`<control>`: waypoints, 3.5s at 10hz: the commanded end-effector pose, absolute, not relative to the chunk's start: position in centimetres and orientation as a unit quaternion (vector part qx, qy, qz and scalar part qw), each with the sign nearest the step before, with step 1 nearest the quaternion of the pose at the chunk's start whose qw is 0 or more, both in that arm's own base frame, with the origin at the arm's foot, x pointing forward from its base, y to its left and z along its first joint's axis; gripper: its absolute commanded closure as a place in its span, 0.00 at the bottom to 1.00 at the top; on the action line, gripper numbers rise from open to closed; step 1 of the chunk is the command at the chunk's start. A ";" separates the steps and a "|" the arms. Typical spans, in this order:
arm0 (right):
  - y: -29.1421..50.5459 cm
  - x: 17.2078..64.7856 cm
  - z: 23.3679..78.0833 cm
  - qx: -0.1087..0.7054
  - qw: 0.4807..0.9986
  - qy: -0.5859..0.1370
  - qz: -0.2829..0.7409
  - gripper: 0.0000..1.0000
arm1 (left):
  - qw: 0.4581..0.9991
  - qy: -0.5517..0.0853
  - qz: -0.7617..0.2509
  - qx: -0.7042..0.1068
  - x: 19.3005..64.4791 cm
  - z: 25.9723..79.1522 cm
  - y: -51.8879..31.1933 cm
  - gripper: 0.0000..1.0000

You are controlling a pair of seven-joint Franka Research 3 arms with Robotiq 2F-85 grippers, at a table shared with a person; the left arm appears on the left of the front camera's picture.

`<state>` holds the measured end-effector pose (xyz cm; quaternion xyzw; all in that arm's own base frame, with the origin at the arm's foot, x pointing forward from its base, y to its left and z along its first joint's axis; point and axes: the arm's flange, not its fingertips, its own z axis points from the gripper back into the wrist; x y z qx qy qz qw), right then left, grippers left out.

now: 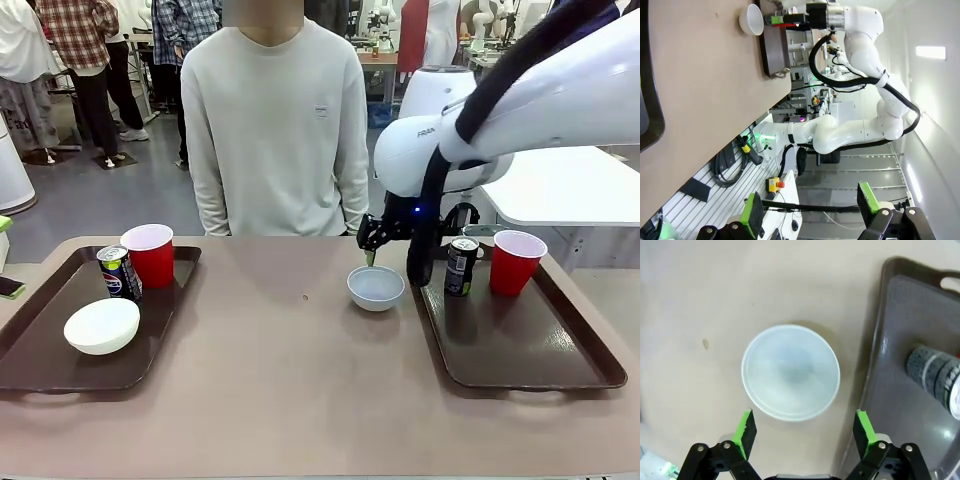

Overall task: Prepare tableware on both trays.
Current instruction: Pick up a Picnic Bowl from the table and place it on a Handle tray.

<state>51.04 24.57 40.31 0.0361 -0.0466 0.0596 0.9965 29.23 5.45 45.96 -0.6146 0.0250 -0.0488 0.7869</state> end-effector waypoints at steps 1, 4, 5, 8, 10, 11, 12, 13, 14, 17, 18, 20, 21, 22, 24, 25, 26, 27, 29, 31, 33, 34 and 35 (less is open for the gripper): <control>25.4 52.6 40.6 0.026 0.998 -0.043 0.046 0.00 | 0.781 0.016 -0.057 -0.621 29.2 46.0 5.5 0.00; 24.0 54.1 38.8 0.006 0.999 -0.041 0.016 0.21 | 0.781 0.016 -0.057 -0.621 29.2 46.0 5.5 0.00; 23.6 54.3 38.4 0.000 0.999 -0.038 0.008 0.31 | 0.781 0.016 -0.057 -0.621 29.2 46.0 5.5 0.00; 23.1 54.3 36.7 0.002 1.000 -0.025 0.009 0.23 | 0.781 0.016 -0.057 -0.621 29.2 46.0 5.5 0.00; 23.2 54.4 35.5 0.001 1.000 -0.018 0.014 0.23 | 0.781 0.016 -0.057 -0.621 29.2 46.0 5.5 0.00; 23.2 54.5 34.9 0.000 1.000 -0.015 0.016 0.23 | 0.781 0.016 -0.057 -0.621 29.2 46.0 5.5 0.00; 23.1 54.5 34.3 -0.002 1.000 -0.009 0.018 0.23 | 0.781 0.016 -0.057 -0.621 29.2 46.0 5.5 0.00; 23.0 54.5 34.1 0.001 1.000 -0.007 0.023 0.31 | 0.781 0.016 -0.057 -0.621 29.2 46.0 5.5 0.00; 22.9 54.5 34.2 0.001 1.000 -0.005 0.021 0.42 | 0.781 0.016 -0.057 -0.621 29.2 46.0 5.5 0.00; 22.8 54.5 34.1 0.004 1.000 0.000 0.019 0.69 | 0.781 0.016 -0.057 -0.621 29.2 46.0 5.5 0.00; 22.9 54.6 34.2 0.008 1.000 0.002 0.020 0.79 | 0.781 0.016 -0.057 -0.621 29.2 46.0 5.5 0.00; 22.7 54.5 34.2 0.013 0.999 0.009 0.033 1.00 | 0.781 0.016 -0.057 -0.621 29.2 46.0 5.5 0.00; 22.6 54.4 34.5 0.020 0.999 0.009 0.029 1.00 | 0.781 0.016 -0.057 -0.621 29.2 46.0 5.5 0.00; 22.5 53.8 35.4 0.030 0.999 0.014 0.036 1.00 | 0.781 0.016 -0.057 -0.621 29.2 46.0 5.5 0.00; 21.3 50.2 39.6 0.050 0.994 0.055 0.086 1.00 | 0.781 0.016 -0.057 -0.621 29.2 46.0 5.5 0.00; 19.6 47.1 43.2 0.065 0.990 0.048 0.116 1.00 | 0.781 0.016 -0.057 -0.621 29.2 46.0 5.5 0.00; 17.5 44.7 45.7 0.081 0.989 0.034 0.116 1.00 | 0.781 0.016 -0.057 -0.621 29.2 46.0 5.5 0.00; 15.5 43.1 47.3 0.096 0.989 0.027 0.109 1.00 | 0.781 0.016 -0.057 -0.621 29.2 46.0 5.5 0.00; 11.0 41.8 47.1 0.084 0.991 0.038 0.095 1.00 | 0.781 0.016 -0.057 -0.621 29.2 46.0 5.5 0.00; 7.4 42.1 45.5 0.099 0.989 0.057 0.098 1.00 | 0.781 0.016 -0.057 -0.621 29.2 46.0 5.5 0.00; 6.8 42.7 44.3 0.054 0.994 0.024 0.092 1.00 | 0.781 0.016 -0.057 -0.621 29.2 46.0 5.5 0.00; 6.4 41.6 45.5 0.094 0.990 0.055 0.086 1.00 | 0.781 0.016 -0.057 -0.621 29.2 46.0 5.5 0.00; 6.4 41.6 45.5 0.094 0.990 0.055 0.086 1.00 | 0.781 0.016 -0.057 -0.621 29.2 46.0 5.5 0.00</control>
